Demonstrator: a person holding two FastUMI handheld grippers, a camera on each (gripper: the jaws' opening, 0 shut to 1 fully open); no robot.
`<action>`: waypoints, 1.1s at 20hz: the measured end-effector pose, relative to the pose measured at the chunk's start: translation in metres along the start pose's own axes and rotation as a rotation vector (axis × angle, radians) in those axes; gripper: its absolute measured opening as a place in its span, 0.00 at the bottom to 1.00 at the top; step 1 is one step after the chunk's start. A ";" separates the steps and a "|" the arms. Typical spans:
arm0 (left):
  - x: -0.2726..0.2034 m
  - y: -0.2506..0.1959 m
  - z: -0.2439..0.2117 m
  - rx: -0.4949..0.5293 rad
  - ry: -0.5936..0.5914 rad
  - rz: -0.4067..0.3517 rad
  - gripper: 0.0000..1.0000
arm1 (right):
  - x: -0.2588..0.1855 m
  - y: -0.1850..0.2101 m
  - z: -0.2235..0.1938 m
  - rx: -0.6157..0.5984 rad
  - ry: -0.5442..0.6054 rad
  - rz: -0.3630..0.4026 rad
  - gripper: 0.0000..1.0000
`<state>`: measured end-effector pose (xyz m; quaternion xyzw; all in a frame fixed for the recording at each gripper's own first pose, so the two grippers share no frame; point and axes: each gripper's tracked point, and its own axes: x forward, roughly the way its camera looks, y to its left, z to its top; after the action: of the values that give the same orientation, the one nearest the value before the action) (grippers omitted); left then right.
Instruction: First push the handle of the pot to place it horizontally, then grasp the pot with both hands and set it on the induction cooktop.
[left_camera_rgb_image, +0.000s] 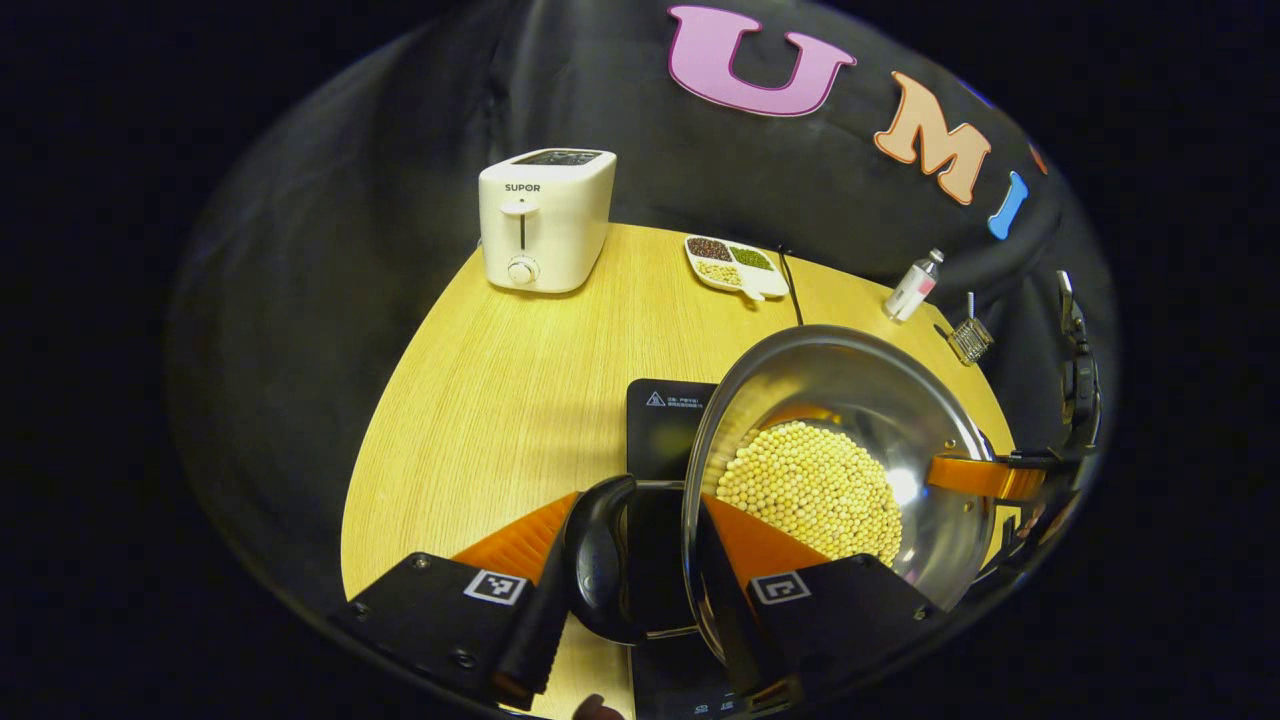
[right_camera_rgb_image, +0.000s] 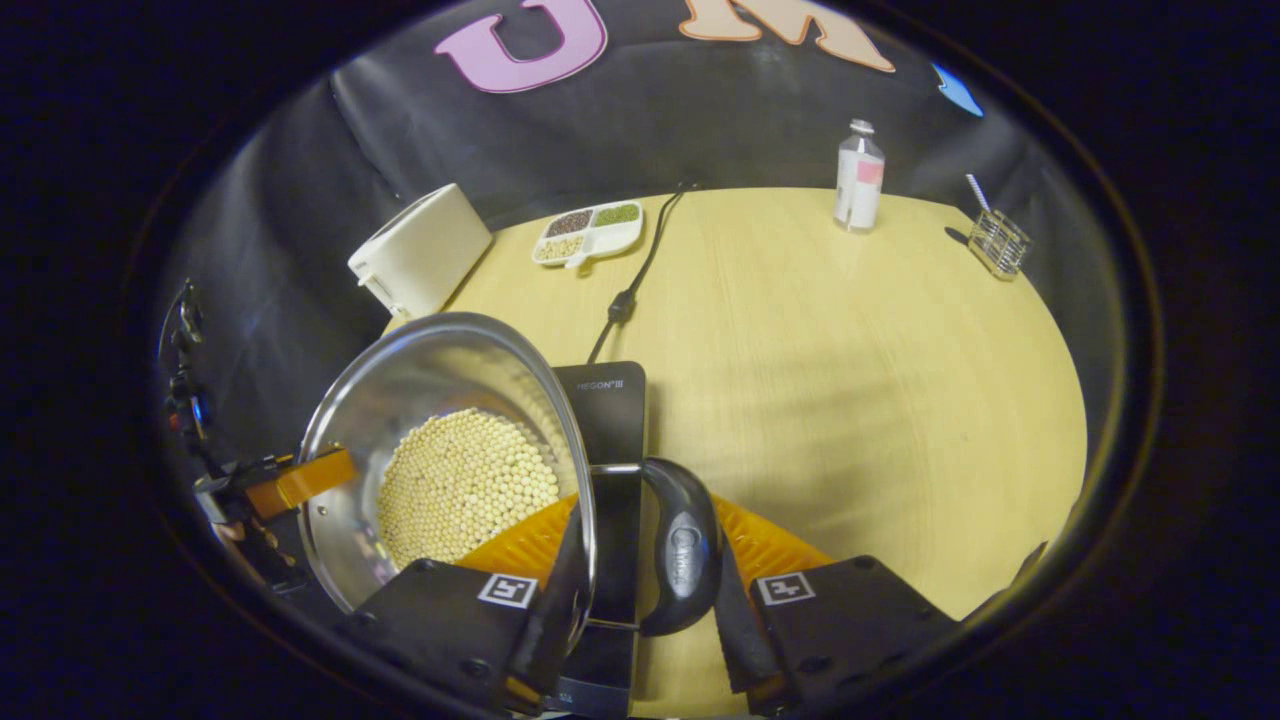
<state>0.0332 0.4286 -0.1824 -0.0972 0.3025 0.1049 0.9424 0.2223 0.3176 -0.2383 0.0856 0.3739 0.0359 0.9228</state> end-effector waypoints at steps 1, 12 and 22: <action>0.001 0.000 -0.001 0.003 0.001 0.003 0.69 | 0.003 0.002 0.002 0.005 -0.008 0.007 0.58; -0.004 -0.002 0.013 0.083 -0.065 0.019 0.98 | -0.003 0.000 0.010 -0.018 -0.038 0.017 0.95; -0.055 -0.025 0.093 0.286 -0.378 0.125 0.98 | -0.057 -0.005 0.080 -0.021 -0.283 0.067 0.95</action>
<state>0.0470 0.4197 -0.0730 0.0775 0.1380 0.1352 0.9781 0.2371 0.2942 -0.1435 0.0928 0.2366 0.0582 0.9654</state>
